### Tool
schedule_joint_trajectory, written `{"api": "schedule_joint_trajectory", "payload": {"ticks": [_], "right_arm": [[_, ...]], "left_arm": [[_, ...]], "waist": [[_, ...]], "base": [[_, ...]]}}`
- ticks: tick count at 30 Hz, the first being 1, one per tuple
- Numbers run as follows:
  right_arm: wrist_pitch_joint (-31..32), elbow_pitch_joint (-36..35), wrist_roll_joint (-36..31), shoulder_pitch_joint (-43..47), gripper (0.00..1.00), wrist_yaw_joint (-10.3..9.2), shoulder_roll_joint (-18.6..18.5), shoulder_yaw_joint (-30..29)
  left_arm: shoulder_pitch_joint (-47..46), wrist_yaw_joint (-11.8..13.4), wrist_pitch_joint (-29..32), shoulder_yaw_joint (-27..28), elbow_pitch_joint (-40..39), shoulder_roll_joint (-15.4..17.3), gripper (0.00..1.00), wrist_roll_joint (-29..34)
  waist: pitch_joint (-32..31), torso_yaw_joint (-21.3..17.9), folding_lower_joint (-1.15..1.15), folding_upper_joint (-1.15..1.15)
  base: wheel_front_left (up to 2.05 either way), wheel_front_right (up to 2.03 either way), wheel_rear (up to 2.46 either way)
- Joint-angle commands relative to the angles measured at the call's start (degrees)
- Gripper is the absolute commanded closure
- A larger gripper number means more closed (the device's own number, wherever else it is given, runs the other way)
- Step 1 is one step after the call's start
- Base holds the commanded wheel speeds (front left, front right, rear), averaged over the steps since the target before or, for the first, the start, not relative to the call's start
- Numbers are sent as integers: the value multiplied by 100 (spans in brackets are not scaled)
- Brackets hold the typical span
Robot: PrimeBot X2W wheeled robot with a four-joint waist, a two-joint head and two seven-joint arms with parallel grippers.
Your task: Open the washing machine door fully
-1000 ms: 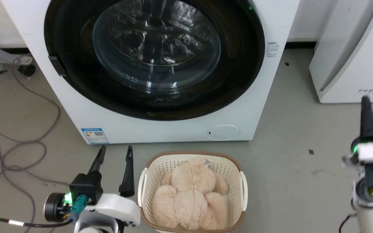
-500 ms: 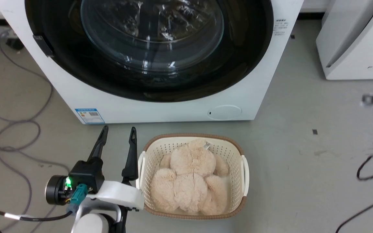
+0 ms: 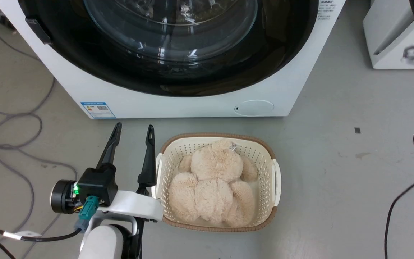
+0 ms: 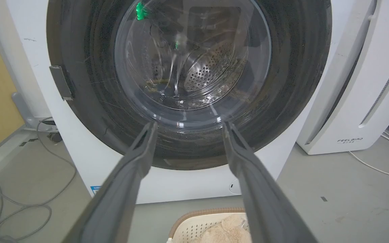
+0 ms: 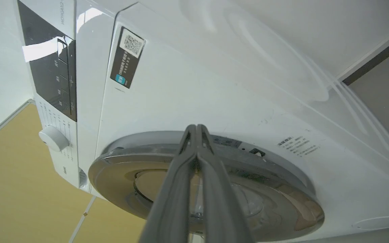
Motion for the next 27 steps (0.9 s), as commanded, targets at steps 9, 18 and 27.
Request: {"api": "schedule_joint_trajectory", "payload": {"ticks": [9, 18, 27], "right_arm": [[1025, 953, 787, -1526, 100, 5, 1, 1114], [1616, 1667, 1179, -2568, 100, 5, 183, 2073], [2152, 2348, 1643, -3442, 100, 6, 350, 2872]], "left_arm": [[-301, 44, -165, -83, -100, 5, 0, -62], [-464, 103, -273, -168, -133, 6, 0, -163], [-635, 145, -380, -230, -144, 6, 0, -218]], "waist": [[411, 33, -1, 0], [717, 97, -1, 0], [998, 111, -1, 0]], "base": [[0, 0, 0], [0, 0, 0], [0, 0, 0]]}}
